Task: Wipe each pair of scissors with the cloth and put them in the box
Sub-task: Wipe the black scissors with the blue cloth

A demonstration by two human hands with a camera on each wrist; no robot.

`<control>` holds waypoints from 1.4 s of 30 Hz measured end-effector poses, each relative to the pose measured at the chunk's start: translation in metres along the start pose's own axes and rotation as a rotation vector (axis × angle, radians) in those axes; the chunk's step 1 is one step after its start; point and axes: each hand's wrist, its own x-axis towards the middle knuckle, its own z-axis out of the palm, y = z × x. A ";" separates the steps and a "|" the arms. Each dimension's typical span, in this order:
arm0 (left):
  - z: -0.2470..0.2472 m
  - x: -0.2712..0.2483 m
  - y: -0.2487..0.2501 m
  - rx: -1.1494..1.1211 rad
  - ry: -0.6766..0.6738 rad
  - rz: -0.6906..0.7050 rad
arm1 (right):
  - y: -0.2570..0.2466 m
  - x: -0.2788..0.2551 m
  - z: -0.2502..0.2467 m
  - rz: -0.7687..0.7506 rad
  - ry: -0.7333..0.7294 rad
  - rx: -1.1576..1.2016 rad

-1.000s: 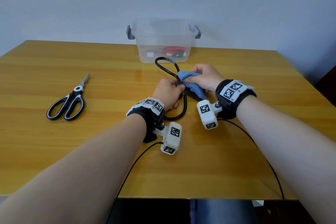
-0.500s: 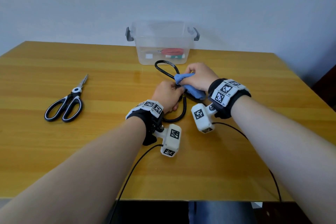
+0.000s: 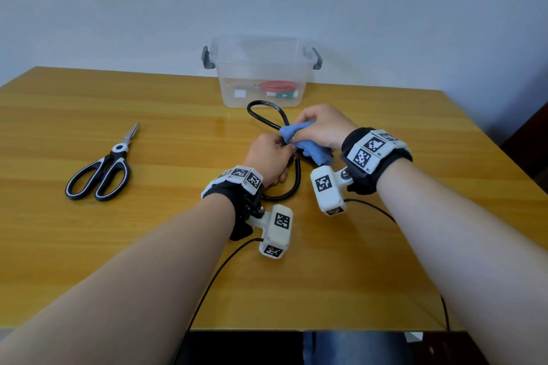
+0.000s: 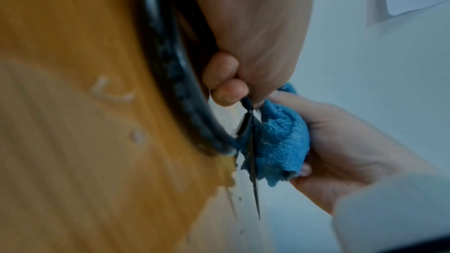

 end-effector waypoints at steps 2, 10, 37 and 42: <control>0.000 0.001 0.000 0.018 -0.002 0.000 | 0.004 0.001 0.005 0.024 0.019 0.003; 0.001 0.002 0.001 0.059 -0.027 -0.017 | 0.026 0.013 -0.007 0.148 0.299 -0.044; 0.003 0.005 -0.002 0.004 0.033 -0.033 | 0.000 0.015 0.002 0.053 0.078 -0.136; 0.003 0.004 -0.001 -0.011 0.019 -0.023 | -0.005 0.017 -0.011 0.037 0.097 -0.284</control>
